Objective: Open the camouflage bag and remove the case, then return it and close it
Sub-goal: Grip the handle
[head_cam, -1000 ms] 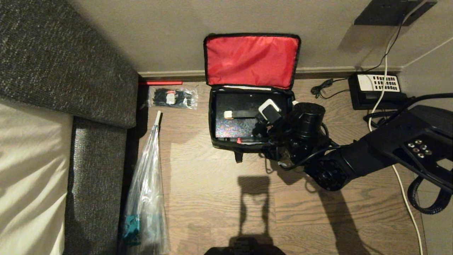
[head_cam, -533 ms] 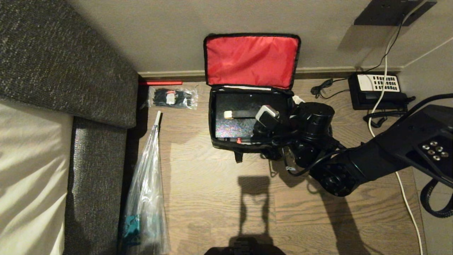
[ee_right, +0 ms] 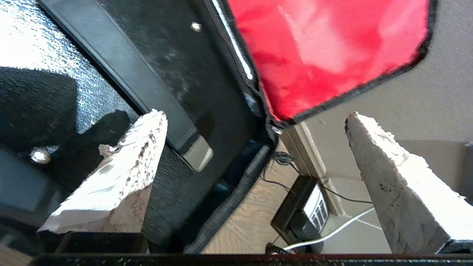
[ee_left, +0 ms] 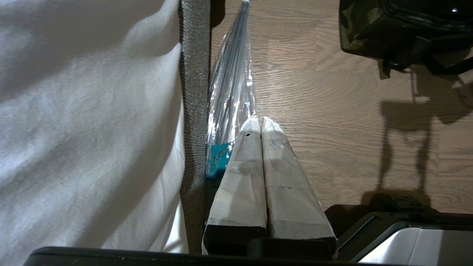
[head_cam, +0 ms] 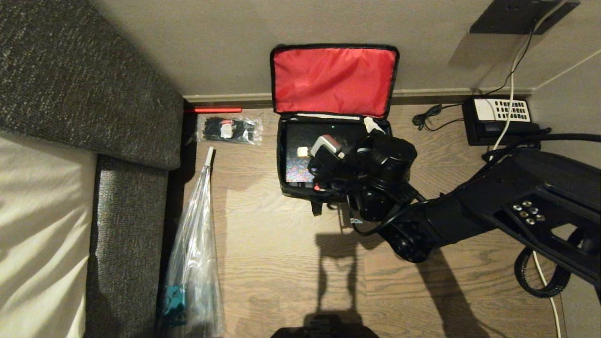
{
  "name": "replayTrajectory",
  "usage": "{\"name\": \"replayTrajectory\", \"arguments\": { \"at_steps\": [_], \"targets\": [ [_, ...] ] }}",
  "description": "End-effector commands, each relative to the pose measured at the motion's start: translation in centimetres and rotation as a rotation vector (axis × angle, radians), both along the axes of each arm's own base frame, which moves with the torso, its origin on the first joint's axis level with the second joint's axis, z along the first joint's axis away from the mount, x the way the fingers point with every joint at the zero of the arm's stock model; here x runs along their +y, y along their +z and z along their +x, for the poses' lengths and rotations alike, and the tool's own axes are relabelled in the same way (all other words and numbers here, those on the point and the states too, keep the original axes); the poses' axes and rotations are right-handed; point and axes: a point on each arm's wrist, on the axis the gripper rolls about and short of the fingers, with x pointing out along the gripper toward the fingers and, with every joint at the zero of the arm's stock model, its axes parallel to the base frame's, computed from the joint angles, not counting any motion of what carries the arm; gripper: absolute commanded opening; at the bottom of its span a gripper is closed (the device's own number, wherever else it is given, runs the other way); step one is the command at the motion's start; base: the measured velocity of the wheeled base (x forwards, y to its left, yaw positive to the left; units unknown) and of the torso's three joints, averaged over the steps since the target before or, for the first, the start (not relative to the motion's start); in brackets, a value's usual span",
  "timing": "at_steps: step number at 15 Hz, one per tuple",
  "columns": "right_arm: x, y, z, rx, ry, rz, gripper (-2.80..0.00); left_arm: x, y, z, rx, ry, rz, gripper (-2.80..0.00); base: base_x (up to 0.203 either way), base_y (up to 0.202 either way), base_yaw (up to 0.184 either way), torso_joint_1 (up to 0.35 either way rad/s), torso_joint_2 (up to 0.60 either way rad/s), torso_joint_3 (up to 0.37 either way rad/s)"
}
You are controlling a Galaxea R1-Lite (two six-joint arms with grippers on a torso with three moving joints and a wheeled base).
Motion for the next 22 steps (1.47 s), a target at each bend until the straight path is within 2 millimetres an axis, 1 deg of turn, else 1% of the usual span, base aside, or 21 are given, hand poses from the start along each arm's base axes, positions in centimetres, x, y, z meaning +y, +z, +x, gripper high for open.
{"name": "replayTrajectory", "arguments": {
  "at_steps": [1,3,6,8,10,12,16,19,22],
  "targets": [
    [0.6,-1.5,0.9,0.011,-0.008,-0.020,0.00,0.0,0.0,0.0,-0.002,0.001,0.000,-2.80,0.000,0.000,0.000,0.000,0.00,0.000],
    [0.9,-2.0,1.7,0.011,-0.014,-0.025,0.00,0.0,0.0,0.0,-0.002,0.000,0.000,-2.80,0.000,0.000,0.000,0.000,0.00,0.000],
    [1.1,-3.1,2.1,0.021,-0.018,-0.043,0.00,0.0,0.0,0.0,-0.002,0.000,0.000,-2.80,0.000,0.000,0.000,0.000,0.00,0.000],
    [0.8,-4.1,2.6,0.036,-0.032,-0.075,0.00,0.0,0.0,0.0,-0.002,0.001,0.000,-2.80,0.000,0.000,0.000,0.000,0.00,0.000],
    [0.7,-4.4,3.3,0.031,-0.042,-0.074,0.00,0.0,0.0,0.0,-0.002,0.002,0.000,-2.80,0.000,0.000,0.000,0.000,0.00,0.000],
    [0.3,-4.5,4.2,0.019,-0.062,-0.077,0.00,0.0,0.0,0.0,-0.002,0.000,0.000,-2.80,0.000,0.000,0.000,0.000,0.00,0.000],
    [0.1,-4.0,5.5,-0.018,-0.085,-0.081,0.00,0.0,0.0,0.0,-0.002,0.001,0.000,-2.80,0.000,0.000,0.000,0.000,0.00,0.000],
    [-0.1,-3.1,6.2,-0.057,-0.094,-0.081,0.00,0.0,0.0,0.0,-0.002,0.001,0.000,-2.80,0.000,0.000,0.000,0.000,0.00,0.000],
    [0.0,-3.6,6.4,-0.051,-0.094,-0.088,0.00,0.0,0.0,0.0,-0.002,0.001,0.000,-2.80,0.000,0.000,0.000,0.000,0.00,0.000]
  ]
}}
